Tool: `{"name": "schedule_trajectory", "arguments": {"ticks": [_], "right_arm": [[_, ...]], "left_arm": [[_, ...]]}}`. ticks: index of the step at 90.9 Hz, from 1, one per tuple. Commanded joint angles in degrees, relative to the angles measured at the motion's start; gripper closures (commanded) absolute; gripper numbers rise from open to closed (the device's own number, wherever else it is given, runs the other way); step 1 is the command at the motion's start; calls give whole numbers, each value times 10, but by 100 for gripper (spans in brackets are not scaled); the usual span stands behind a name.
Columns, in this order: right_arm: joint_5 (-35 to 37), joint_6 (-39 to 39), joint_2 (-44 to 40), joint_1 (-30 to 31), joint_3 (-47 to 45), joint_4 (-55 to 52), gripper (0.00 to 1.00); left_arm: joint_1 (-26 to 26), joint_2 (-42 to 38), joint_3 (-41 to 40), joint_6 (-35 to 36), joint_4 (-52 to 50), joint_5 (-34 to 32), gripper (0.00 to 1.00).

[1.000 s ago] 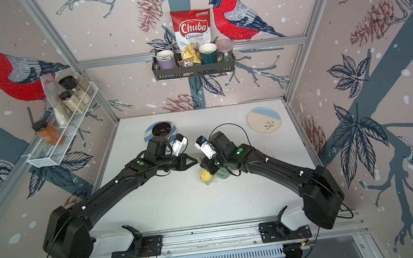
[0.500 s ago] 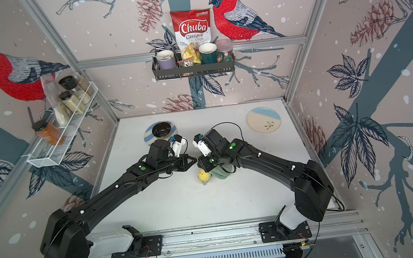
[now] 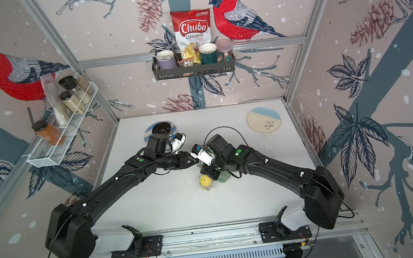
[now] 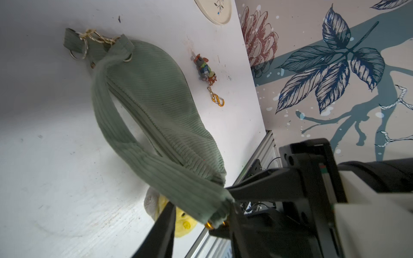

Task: Remove the decoration from the bag
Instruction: Remove the decoration item from the bag.

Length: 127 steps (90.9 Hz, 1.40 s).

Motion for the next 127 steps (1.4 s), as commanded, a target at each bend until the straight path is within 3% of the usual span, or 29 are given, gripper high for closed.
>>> {"name": "schedule_trajectory", "arguments": {"ticks": [1, 26, 47, 63, 73, 76, 88, 96, 106, 127], "right_arm": [[7, -30, -11, 2, -6, 10, 100], [17, -34, -29, 4, -28, 48, 100], [20, -37, -27, 9, -25, 52, 100], [17, -39, -30, 9, -29, 55, 100], [21, -43, -32, 9, -35, 62, 100], [25, -39, -32, 9, -36, 66, 94], [34, 12, -31, 5, -35, 82, 54], [32, 52, -50, -3, -58, 108, 43], [13, 111, -78, -13, -99, 152, 42], [40, 219, -78, -10, -136, 235, 55]], "left_arm": [[15, -14, -19, -42, 20, 55, 57], [9, -24, -75, -133, 139, 86, 61], [-13, 1, -93, -189, 226, 88, 82], [-11, 3, -95, -182, 214, 86, 99], [1, -2, -95, -177, 206, 83, 100], [1, -3, -93, -176, 206, 80, 100], [-5, -4, -102, -193, 228, 64, 100], [-5, -8, -120, -218, 257, 46, 100], [-5, -12, -141, -245, 296, 20, 100], [-21, -9, -157, -277, 346, -7, 100]]}}
